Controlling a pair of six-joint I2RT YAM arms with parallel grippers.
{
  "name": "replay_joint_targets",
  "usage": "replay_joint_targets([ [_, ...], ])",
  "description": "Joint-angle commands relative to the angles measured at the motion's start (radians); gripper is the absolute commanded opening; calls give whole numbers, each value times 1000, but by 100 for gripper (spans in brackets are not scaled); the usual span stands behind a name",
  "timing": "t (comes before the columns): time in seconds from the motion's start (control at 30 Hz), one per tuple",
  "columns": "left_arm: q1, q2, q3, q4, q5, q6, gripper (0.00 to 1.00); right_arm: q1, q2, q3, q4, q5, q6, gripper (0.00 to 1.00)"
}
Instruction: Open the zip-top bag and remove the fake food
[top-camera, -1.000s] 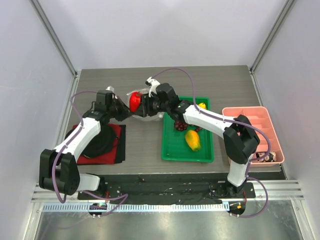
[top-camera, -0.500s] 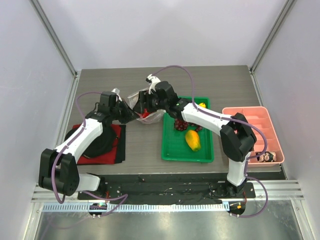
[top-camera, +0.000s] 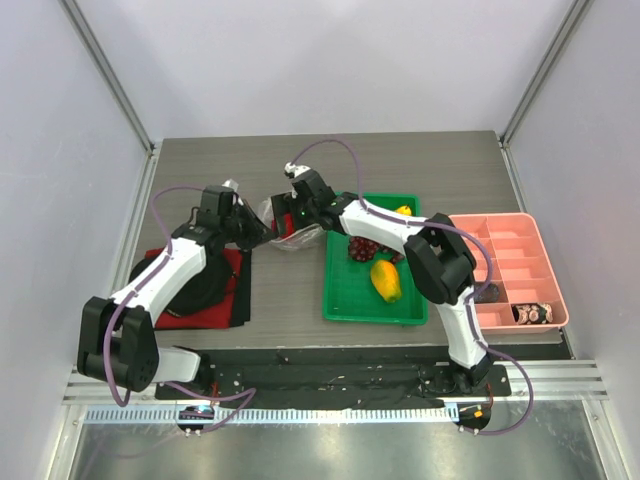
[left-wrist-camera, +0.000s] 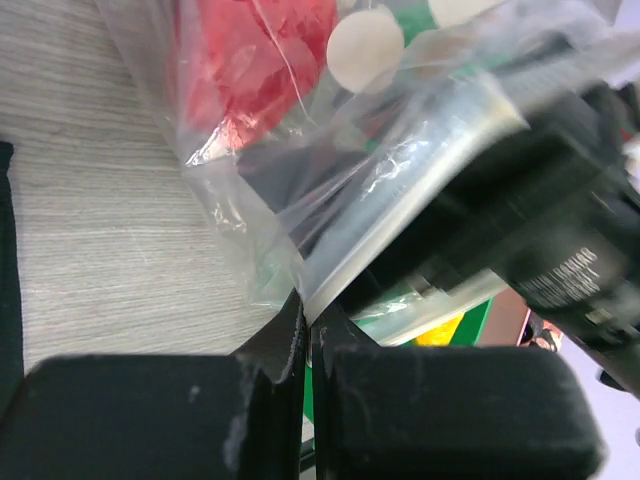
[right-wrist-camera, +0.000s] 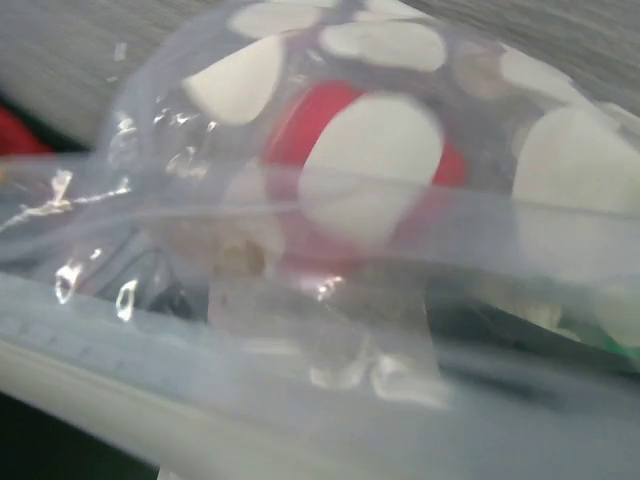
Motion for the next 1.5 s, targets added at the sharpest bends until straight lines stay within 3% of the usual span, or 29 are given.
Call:
replay_joint_targets([
  [0.0, -10, 11, -21, 42, -23, 7, 0, 7, 33, 59, 0, 148, 118, 100],
  [0.2, -18, 21, -39, 62, -42, -1, 0, 10, 55, 56, 43, 248, 256, 100],
  [0.43, -27, 24, -51, 76, -52, -10, 0, 47, 37, 27, 161, 308, 268, 100],
  [0.8, -32, 10, -62, 70, -94, -13, 0, 63, 227, 163, 132, 427, 264, 94],
  [0.93, -32, 13, -62, 68, -101, -12, 0, 64, 253, 165, 161, 432, 209, 80],
  [1.03, -33, 12, -58, 60, -115, -9, 0, 64, 229, 133, 196, 408, 175, 62],
  [1.07, -32, 12, -56, 60, -120, -7, 0, 66, 215, 118, 205, 400, 159, 49],
  [1.1, -33, 12, -53, 59, -118, -4, 0, 64, 198, 105, 207, 391, 152, 45],
  [1.2, -32, 19, -42, 51, -127, 7, 0, 67, 124, 74, 190, 363, 109, 42],
  [1.33, -33, 33, -31, 43, -147, 16, 0, 69, 54, 148, 5, 271, 80, 35],
  [1.47, -32, 33, -19, 45, -146, 16, 0, 64, -63, 121, -72, 175, 79, 22],
])
